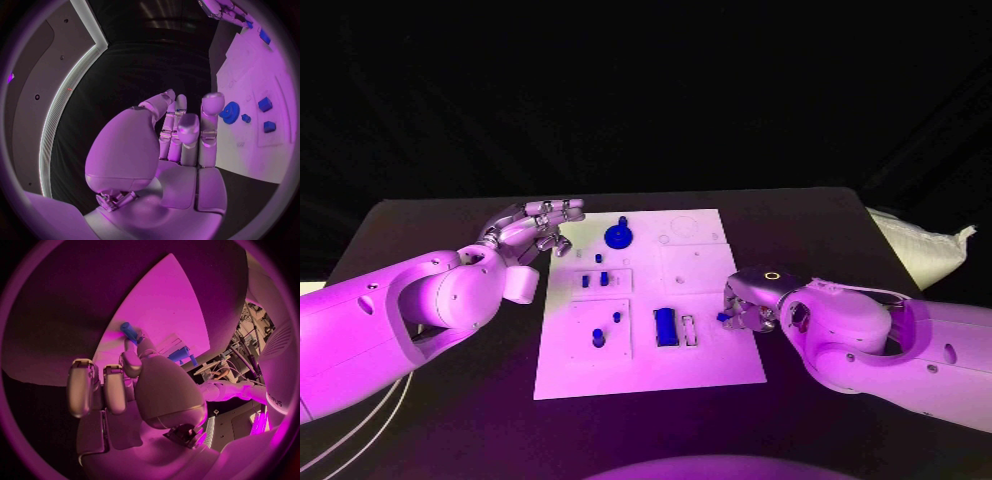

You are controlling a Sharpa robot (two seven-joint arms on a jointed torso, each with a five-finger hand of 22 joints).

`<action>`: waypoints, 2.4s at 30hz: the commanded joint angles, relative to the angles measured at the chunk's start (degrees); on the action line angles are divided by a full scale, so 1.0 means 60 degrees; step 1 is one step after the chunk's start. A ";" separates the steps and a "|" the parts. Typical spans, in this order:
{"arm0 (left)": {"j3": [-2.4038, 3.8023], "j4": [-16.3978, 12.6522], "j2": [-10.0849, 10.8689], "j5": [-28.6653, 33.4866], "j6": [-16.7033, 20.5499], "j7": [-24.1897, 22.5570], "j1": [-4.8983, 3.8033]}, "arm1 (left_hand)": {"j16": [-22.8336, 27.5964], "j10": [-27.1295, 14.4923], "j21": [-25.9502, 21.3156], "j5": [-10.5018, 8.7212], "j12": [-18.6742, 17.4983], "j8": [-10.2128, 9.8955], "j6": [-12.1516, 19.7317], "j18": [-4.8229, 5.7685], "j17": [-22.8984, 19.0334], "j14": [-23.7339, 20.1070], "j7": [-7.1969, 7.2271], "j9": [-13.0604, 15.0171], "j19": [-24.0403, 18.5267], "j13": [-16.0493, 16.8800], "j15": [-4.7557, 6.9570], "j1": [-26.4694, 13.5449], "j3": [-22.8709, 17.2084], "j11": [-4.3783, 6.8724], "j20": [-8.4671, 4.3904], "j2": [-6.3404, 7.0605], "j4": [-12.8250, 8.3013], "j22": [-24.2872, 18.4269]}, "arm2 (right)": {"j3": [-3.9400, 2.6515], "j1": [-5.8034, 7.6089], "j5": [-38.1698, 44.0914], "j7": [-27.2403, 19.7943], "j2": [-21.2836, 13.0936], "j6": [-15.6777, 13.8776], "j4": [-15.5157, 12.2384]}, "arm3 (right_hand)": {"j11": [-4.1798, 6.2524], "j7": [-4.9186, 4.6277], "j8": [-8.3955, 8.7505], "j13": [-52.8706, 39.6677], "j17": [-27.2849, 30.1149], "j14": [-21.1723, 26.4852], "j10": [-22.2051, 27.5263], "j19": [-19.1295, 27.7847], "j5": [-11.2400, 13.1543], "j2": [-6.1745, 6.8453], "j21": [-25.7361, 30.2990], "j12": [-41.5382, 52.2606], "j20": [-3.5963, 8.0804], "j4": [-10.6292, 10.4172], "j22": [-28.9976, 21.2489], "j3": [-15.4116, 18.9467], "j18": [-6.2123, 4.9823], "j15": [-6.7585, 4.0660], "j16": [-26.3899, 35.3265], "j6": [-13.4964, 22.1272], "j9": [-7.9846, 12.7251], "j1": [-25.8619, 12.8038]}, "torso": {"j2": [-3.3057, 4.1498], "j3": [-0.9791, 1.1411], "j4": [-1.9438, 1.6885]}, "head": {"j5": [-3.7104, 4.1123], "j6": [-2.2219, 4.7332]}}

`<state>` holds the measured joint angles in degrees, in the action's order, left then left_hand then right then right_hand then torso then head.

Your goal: Assemble the parts on the task board

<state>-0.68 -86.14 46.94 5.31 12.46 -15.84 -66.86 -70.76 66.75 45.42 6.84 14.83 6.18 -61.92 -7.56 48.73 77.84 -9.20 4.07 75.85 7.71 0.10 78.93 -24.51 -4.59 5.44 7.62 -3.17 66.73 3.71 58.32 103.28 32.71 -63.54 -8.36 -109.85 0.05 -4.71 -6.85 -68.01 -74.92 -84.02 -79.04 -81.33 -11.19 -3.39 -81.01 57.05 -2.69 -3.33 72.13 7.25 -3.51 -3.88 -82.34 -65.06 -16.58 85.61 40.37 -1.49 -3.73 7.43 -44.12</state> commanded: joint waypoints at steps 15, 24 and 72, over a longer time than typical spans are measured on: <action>0.0006 -0.0044 0.0013 0.0119 -0.0291 0.0018 -0.0002 | 0.0010 -0.0070 -0.0048 0.0007 0.0045 0.0039 0.0076 -0.0128 -0.0028 -0.0060 -0.0008 0.0000 0.0003 0.0016 -0.0012 0.0047 0.0025 -0.0017 0.0043 -0.0109 -0.0052 -0.0019 | 0.0150 -0.0123 -0.4950 -0.0140 -0.0225 -0.2741 -0.0225 | 0.0037 0.0020 0.0198 -0.0075 -0.0604 -0.0629 -0.0083 -0.0158 -0.2620 0.1231 -0.0061 0.0007 0.0101 -0.0754 0.0239 -0.4535 -0.0012 -0.0039 0.0024 -0.0057 0.0325 -0.1966 | 0.0012 -0.0004 -0.0017 | -0.0057 0.0006; 0.0006 -0.0064 0.0022 0.0139 -0.0306 0.0011 -0.0003 | 0.0010 -0.0070 -0.0048 0.0007 0.0045 0.0039 0.0076 -0.0128 -0.0028 -0.0060 -0.0008 0.0000 0.0003 0.0016 -0.0012 0.0047 0.0025 -0.0017 0.0043 -0.0109 -0.0052 -0.0019 | 0.0146 -0.0108 -0.5732 -0.0448 -0.0023 -0.3158 -0.0233 | 0.0034 0.0037 0.0160 -0.0111 -0.0639 -0.0638 -0.0147 -0.0174 -0.2843 0.1529 -0.0073 0.0048 0.0102 -0.0836 0.0267 -0.4808 -0.0005 -0.0041 0.0005 -0.0114 0.0261 -0.2408 | 0.0002 -0.0005 -0.0013 | -0.0084 -0.0019; 0.0007 -0.0100 0.0043 -0.0119 -0.0375 0.0038 -0.0004 | 0.0010 -0.0070 -0.0048 0.0007 0.0045 0.0039 0.0076 -0.0128 -0.0028 -0.0060 -0.0008 0.0000 0.0003 0.0016 -0.0012 0.0047 0.0025 -0.0017 0.0043 -0.0109 -0.0052 -0.0019 | 0.0142 -0.0113 -0.4065 0.0232 0.0826 -0.1777 0.0008 | 0.0278 0.0365 -0.0310 -0.0937 -0.0903 -0.0698 -0.0758 -0.0368 -0.2551 0.1252 -0.0262 0.1197 0.0249 -0.1969 0.0635 -0.2906 0.0070 -0.0230 -0.0167 -0.0811 -0.0253 -0.4027 | 0.0007 0.0006 -0.0007 | -0.0164 -0.0029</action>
<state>-0.67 -86.59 47.25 5.01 11.37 -15.44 -66.85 -70.76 66.75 45.42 6.84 14.83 6.18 -61.92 -7.57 48.59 77.84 -9.20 4.07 75.85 7.73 0.10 79.15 -24.51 -4.60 5.44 7.39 -3.17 66.69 4.41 57.84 77.64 33.70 -58.77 -20.75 -109.59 1.77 -2.49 -8.41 -73.57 -74.93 -84.11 -83.33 -83.21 -26.31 3.91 -82.30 64.13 -1.24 -15.20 74.95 -10.33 -3.50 -4.87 -83.16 -69.57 -18.08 61.77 40.40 -1.46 -3.77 6.42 -44.29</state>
